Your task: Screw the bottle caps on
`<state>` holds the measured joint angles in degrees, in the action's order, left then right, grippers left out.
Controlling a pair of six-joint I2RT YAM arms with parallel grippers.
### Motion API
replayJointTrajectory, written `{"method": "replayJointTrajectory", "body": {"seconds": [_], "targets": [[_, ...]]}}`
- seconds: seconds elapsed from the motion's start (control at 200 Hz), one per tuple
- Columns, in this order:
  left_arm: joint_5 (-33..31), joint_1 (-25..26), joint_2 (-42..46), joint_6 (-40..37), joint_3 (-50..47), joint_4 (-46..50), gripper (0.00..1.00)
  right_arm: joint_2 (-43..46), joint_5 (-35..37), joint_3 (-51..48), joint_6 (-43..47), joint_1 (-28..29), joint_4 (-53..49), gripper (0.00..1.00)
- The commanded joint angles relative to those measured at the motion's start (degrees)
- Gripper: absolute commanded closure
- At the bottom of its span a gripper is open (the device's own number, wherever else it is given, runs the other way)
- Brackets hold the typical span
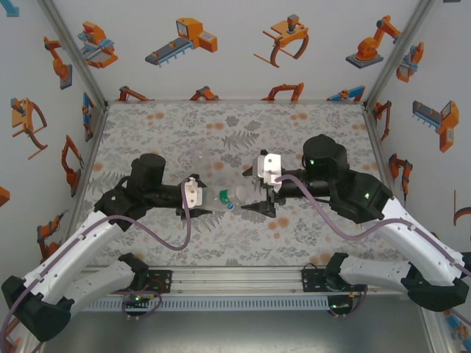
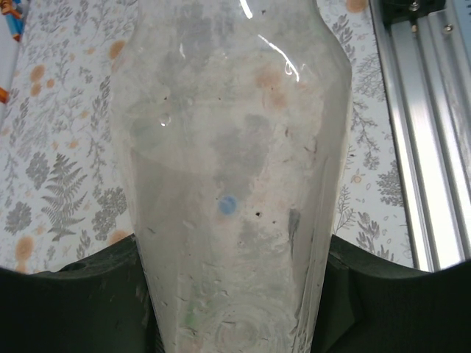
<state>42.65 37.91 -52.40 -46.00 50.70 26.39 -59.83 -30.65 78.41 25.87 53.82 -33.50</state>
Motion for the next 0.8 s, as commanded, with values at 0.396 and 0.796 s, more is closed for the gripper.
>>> {"method": "replayJointTrajectory", "body": {"seconds": [0.396, 0.796], "targets": [[5.4, 0.2, -1.2, -2.1, 2.7, 3.6, 1.00, -0.8, -4.9, -0.1, 4.0, 0.2, 0.2, 0.36], [5.5, 0.2, -1.2, -2.0, 2.8, 3.6, 1.00, -1.0, -5.4, -0.8, 4.0, 0.2, 0.8, 0.43]]}}
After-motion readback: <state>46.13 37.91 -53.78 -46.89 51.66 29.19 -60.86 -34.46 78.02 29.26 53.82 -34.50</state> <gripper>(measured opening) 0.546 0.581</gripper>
